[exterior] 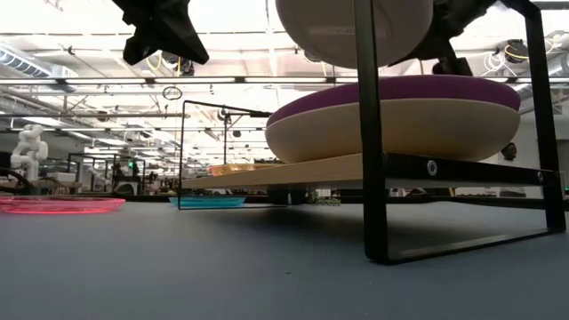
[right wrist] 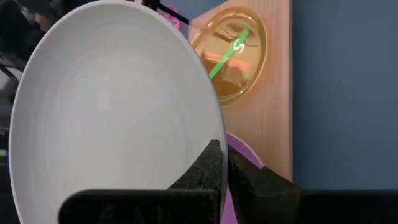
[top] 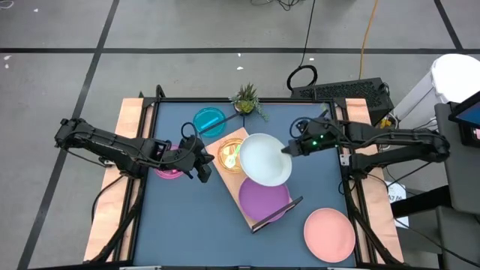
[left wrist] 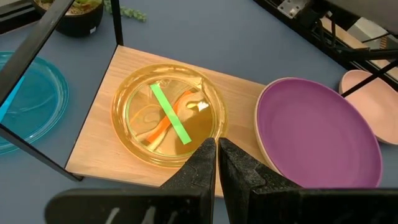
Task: Place and stack plates onto a shelf
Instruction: Stack the large light gray plate on the large violet plate on the shelf
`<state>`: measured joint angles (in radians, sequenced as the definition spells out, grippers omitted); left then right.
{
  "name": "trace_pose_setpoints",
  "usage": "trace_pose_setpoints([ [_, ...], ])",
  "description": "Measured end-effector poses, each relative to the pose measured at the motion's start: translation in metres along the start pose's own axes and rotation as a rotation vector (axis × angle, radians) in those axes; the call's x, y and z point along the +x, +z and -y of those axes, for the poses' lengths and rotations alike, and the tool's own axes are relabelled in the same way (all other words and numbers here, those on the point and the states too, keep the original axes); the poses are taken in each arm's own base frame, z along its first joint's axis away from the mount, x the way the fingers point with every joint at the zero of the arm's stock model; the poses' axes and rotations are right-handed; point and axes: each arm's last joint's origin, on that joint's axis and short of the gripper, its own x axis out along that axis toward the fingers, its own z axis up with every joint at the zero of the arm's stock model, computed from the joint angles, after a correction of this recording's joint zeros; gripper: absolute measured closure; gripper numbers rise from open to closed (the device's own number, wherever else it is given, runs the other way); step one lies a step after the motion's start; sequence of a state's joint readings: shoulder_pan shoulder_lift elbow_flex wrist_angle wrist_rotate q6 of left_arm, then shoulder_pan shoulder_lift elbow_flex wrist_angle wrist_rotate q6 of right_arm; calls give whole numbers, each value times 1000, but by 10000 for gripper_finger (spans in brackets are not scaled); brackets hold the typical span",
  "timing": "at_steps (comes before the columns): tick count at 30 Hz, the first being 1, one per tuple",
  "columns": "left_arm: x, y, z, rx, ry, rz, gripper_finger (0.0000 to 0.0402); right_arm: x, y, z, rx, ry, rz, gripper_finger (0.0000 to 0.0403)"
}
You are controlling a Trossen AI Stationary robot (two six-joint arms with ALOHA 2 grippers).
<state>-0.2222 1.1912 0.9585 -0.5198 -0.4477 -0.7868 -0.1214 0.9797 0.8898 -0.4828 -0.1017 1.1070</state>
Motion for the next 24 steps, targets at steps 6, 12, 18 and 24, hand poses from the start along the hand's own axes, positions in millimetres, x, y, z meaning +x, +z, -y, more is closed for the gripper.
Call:
trace_pose_setpoints([
  [6,0,0,0,0,0,0,378,12,-7,2,13,-61,-60,403],
  [12,0,0,0,1,0,0,378,26,-16,4,26,-110,-150,403],
  [18,0,0,0,0,-2,-1,378,38,-25,4,8,-142,-215,402],
  [24,0,0,0,0,-3,-2,378,47,-33,4,-6,-174,-253,402],
])
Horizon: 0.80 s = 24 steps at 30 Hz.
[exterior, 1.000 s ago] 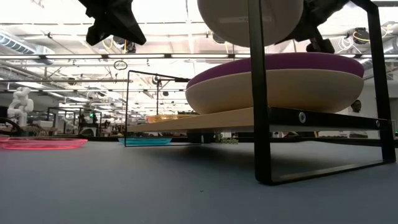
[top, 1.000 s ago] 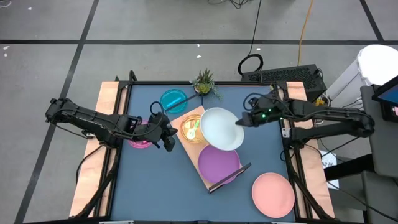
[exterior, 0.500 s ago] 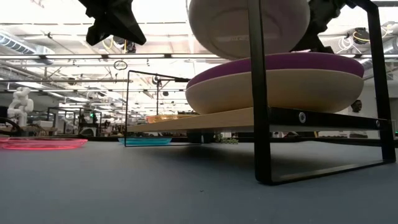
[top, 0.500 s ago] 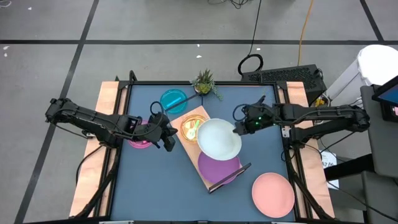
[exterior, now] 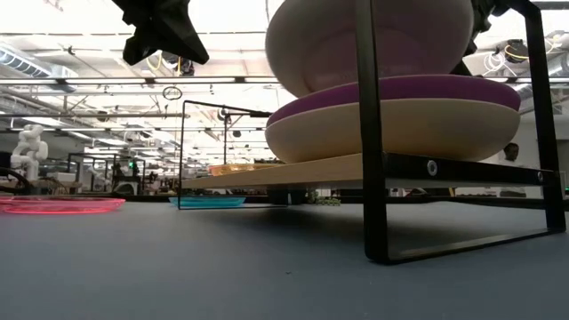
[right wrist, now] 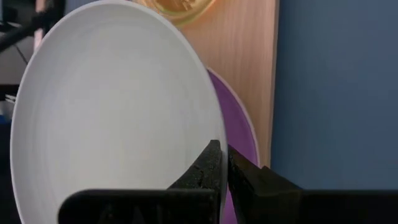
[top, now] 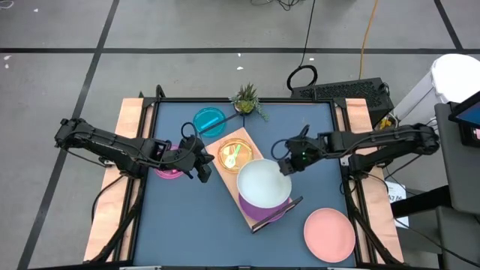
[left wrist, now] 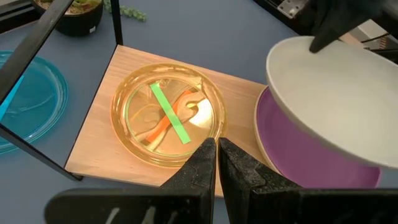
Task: Place and stack plates onto a shelf
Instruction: Stack the large light gray plate on the large violet plate on the shelf
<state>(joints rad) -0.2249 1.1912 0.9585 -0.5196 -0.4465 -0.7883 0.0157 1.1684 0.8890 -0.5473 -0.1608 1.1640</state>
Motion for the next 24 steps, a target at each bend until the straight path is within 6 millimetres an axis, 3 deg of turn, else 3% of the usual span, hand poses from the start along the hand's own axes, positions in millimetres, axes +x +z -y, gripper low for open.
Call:
trace_pose_setpoints([
  [19,0,0,0,0,0,-2,378,12,-12,-5,-198,-53,48,401],
  [24,0,0,0,0,0,-2,378,21,-18,3,-220,-81,31,401],
])
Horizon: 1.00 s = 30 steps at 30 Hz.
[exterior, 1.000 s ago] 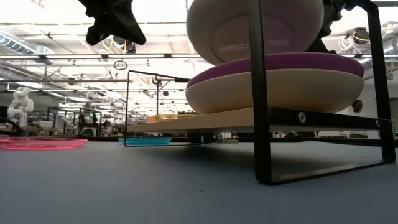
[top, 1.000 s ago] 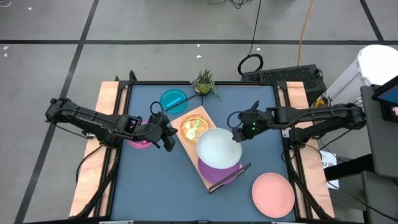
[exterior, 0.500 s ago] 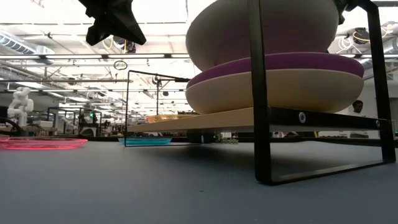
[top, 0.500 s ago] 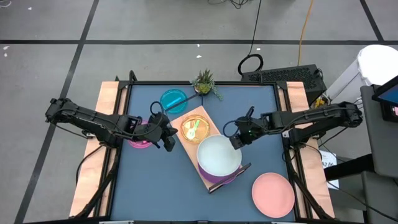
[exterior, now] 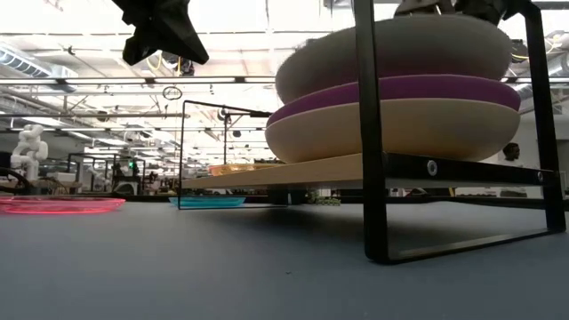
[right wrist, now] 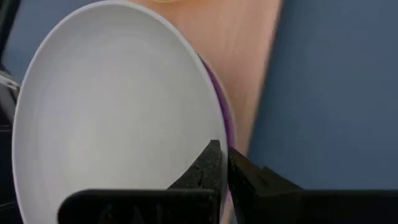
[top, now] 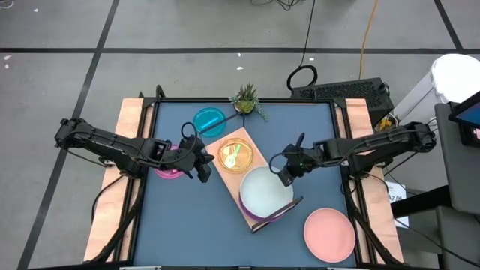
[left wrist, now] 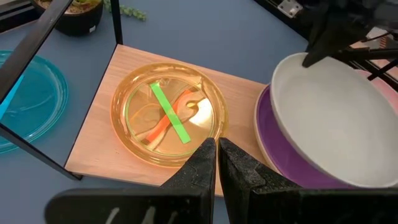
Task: Place and stack plates onto a shelf
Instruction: Stack the large light gray plate on the large violet plate on the shelf
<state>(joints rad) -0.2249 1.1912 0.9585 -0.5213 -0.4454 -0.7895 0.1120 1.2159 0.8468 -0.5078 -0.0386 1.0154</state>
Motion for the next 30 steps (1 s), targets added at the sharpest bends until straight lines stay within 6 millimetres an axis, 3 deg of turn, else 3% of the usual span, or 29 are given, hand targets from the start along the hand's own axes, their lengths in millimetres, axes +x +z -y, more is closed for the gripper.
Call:
trace_pose_setpoints([
  [8,0,0,0,0,0,0,378,11,-7,-4,-68,114,66,401],
  [19,0,0,0,-6,-1,-1,378,19,-20,6,-76,66,39,401],
  [30,0,0,0,-6,-1,-1,378,20,-20,8,-90,55,64,388],
])
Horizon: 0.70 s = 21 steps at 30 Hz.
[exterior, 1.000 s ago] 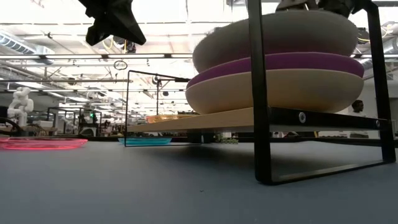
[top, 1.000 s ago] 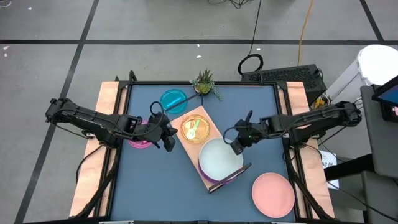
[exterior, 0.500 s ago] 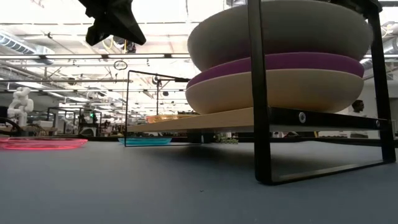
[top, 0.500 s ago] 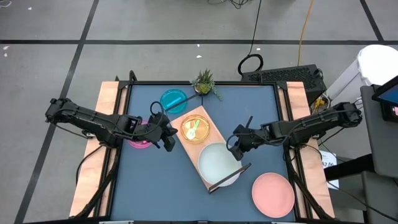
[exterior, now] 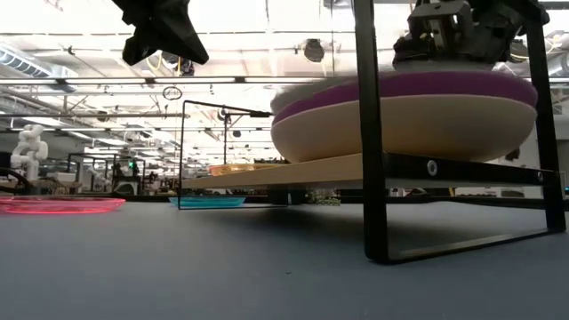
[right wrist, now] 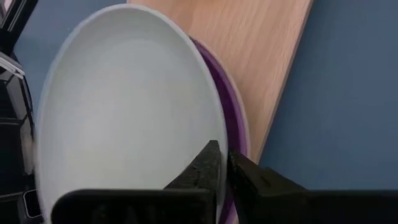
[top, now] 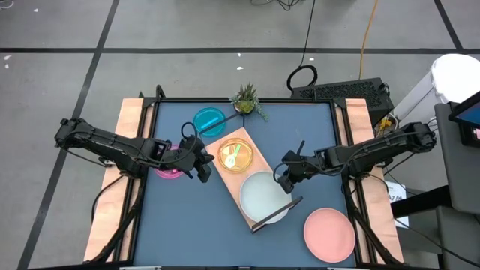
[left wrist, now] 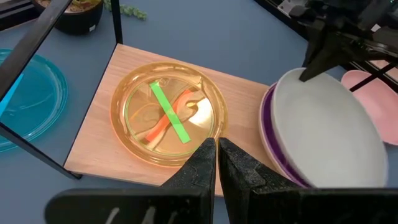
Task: Place and stack plates onto a shelf
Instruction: Stack the large light gray plate on the large violet plate on the shelf
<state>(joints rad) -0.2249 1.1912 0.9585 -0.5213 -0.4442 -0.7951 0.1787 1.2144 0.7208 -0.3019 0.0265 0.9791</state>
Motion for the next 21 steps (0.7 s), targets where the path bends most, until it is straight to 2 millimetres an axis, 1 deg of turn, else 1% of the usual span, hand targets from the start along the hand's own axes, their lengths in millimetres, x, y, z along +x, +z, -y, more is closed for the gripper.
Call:
trace_pose_setpoints([
  [14,0,0,0,-5,1,1,378,0,0,0,4,3,0,343],
  [17,0,0,0,-8,1,1,378,0,1,-2,-6,28,-6,342],
  [21,0,0,0,-8,1,2,378,-3,4,-10,-72,129,11,352],
])
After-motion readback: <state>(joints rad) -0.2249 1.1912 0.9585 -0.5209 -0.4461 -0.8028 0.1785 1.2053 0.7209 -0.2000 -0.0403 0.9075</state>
